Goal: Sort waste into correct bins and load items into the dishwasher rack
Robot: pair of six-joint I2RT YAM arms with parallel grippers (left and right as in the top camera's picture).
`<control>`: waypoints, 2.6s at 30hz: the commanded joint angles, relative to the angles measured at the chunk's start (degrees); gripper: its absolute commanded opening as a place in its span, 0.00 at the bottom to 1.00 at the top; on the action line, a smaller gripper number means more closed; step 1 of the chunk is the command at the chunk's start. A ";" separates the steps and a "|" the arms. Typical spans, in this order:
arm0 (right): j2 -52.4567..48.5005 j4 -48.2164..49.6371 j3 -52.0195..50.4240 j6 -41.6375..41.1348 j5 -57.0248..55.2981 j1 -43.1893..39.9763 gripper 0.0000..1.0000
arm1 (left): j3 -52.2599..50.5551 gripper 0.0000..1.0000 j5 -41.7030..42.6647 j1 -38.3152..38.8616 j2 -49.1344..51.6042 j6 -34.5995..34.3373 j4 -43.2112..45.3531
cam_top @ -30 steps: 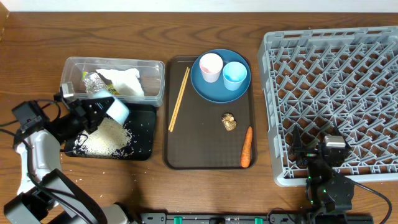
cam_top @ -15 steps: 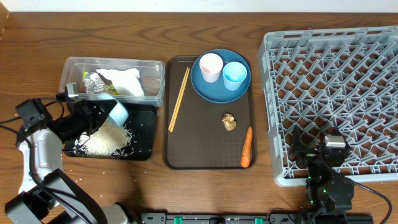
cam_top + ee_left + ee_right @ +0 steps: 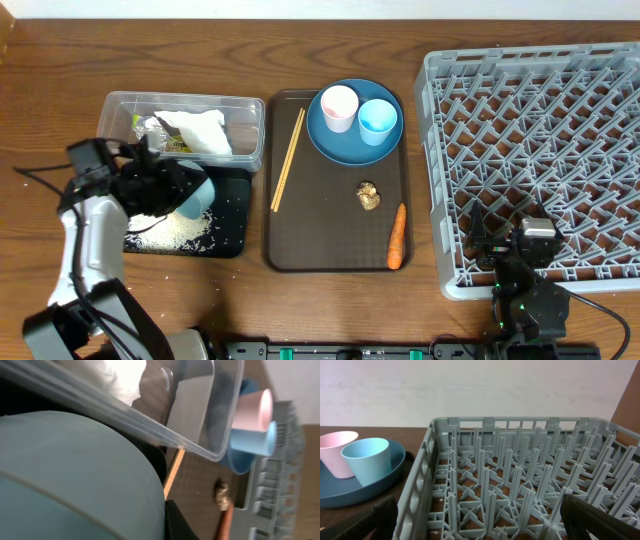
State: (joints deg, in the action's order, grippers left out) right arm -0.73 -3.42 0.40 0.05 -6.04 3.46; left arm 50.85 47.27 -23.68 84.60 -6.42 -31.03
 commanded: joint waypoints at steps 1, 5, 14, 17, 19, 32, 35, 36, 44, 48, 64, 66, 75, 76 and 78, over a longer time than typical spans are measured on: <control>0.07 -0.17 -0.09 -0.24 -0.57 -0.39 0.99 | 3.23 0.06 -9.79 4.52 -3.13 -1.44 0.26; 0.07 -0.17 -0.09 -0.24 -0.57 -0.39 0.99 | 3.50 0.11 -19.85 9.81 -5.11 -2.95 -0.70; 0.07 -0.17 -0.09 -0.24 -0.57 -0.39 0.99 | 3.39 0.11 -36.52 22.51 -2.93 -3.37 -1.03; 0.07 -0.17 -0.11 -0.24 -0.57 -0.39 0.99 | 3.39 0.11 -39.82 24.87 -2.64 -3.37 -0.37; 0.07 -0.17 -0.09 -0.24 -0.57 -0.39 0.99 | 3.39 0.12 -40.50 25.44 -2.60 -3.39 -0.22; 0.07 -0.17 -0.09 -0.24 -0.57 -0.39 0.99 | 3.17 0.52 -40.46 25.44 -2.60 -4.02 -0.81; 0.07 -0.17 -0.11 -0.24 -0.57 -0.39 0.99 | 1.81 0.52 -40.48 25.44 -2.45 -4.02 0.31; 0.07 -0.17 -0.11 -0.24 -0.57 -0.39 0.99 | 1.18 0.52 -40.48 25.44 -2.19 -4.02 0.81; 0.07 -0.17 -0.11 -0.24 -0.57 -0.39 0.99 | -0.26 0.44 -40.44 25.44 3.69 -4.90 2.05; 0.07 -0.17 -0.11 -0.24 -0.57 -0.39 0.99 | -0.26 0.43 -40.46 25.44 6.47 -4.90 2.23; 0.07 -0.17 -0.09 -0.24 -0.57 -0.39 0.99 | -0.28 0.21 -40.44 25.44 7.56 -4.87 3.98; 0.07 -0.17 -0.09 -0.24 -0.57 -0.39 0.99 | -0.28 0.21 -40.44 25.44 7.56 -4.90 4.26; 0.07 -0.17 -0.11 -0.24 -0.57 -0.39 0.99 | -0.31 0.20 -40.44 25.44 9.77 -5.40 5.18; 0.07 -0.17 -0.09 -0.24 -0.57 -0.39 0.99 | -0.31 0.20 -40.44 25.44 10.43 -5.68 5.22; 0.07 -0.17 -0.11 -0.24 -0.57 -0.39 0.99 | -0.28 0.20 -40.46 25.44 10.97 -5.77 5.49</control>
State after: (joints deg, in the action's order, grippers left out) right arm -0.73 -3.42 0.40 0.05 -6.07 3.46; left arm 51.03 7.46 1.67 94.19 -11.38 -25.63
